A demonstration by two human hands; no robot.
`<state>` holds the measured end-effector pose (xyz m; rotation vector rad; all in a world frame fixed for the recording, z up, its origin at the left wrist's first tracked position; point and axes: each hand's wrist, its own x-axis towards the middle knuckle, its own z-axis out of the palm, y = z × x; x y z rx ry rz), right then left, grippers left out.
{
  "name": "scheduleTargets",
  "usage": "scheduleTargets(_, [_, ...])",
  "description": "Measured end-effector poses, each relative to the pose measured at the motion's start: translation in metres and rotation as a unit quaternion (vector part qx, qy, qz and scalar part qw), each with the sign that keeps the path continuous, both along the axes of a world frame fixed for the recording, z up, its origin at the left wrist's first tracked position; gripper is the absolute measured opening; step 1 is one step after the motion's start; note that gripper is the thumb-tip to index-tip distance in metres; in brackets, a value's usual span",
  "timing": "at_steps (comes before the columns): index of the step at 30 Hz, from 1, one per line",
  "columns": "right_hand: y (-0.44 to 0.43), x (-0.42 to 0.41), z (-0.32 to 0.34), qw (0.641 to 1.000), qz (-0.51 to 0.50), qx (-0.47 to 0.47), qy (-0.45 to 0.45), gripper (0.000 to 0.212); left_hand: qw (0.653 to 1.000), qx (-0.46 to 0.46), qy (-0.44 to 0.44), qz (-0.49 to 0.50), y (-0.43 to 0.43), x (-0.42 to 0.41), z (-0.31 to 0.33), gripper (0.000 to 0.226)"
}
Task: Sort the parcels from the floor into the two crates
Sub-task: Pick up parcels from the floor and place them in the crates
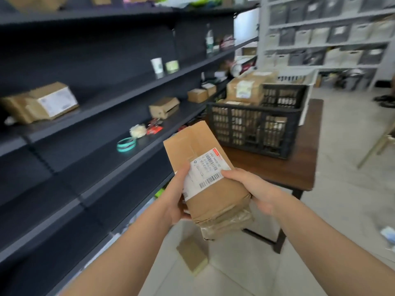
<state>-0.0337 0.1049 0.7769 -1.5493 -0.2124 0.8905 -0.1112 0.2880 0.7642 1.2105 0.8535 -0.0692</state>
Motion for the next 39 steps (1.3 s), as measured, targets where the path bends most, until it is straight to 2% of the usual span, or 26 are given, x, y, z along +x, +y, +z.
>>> scheduleTargets(4, [-0.074,0.044,0.028,0.999,-0.022,0.013,-0.022,0.034,0.998,0.007,-0.025,-0.051,-0.061,0.058,0.024,0.080])
scheduleTargets(8, [-0.131,0.090,0.054,0.998,-0.057,0.028,-0.022,0.029,0.995,0.035,-0.050,-0.076,-0.115,0.115,0.055,0.062])
scheduleTargets(16, [-0.184,0.183,0.113,0.990,-0.085,0.082,-0.082,0.028,0.983,0.103,-0.121,-0.093,-0.167,0.226,0.128,0.058])
scheduleTargets(21, [-0.181,0.252,0.127,0.979,-0.124,0.116,-0.113,0.032,0.971,0.129,-0.171,-0.104,-0.172,0.302,0.164,0.053])
scheduleTargets(27, [-0.151,0.348,0.137,0.974,-0.133,0.133,-0.127,0.022,0.959,0.112,-0.229,-0.127,-0.153,0.401,0.182,0.041])
scheduleTargets(36, [-0.112,0.490,0.111,0.980,-0.152,0.116,-0.054,0.037,0.972,0.089,-0.179,-0.124,-0.124,0.551,0.167,0.036])
scheduleTargets(39, [-0.111,0.526,0.098,0.982,-0.159,0.082,-0.063,0.040,0.976,0.099,-0.157,-0.117,-0.124,0.581,0.161,0.037])
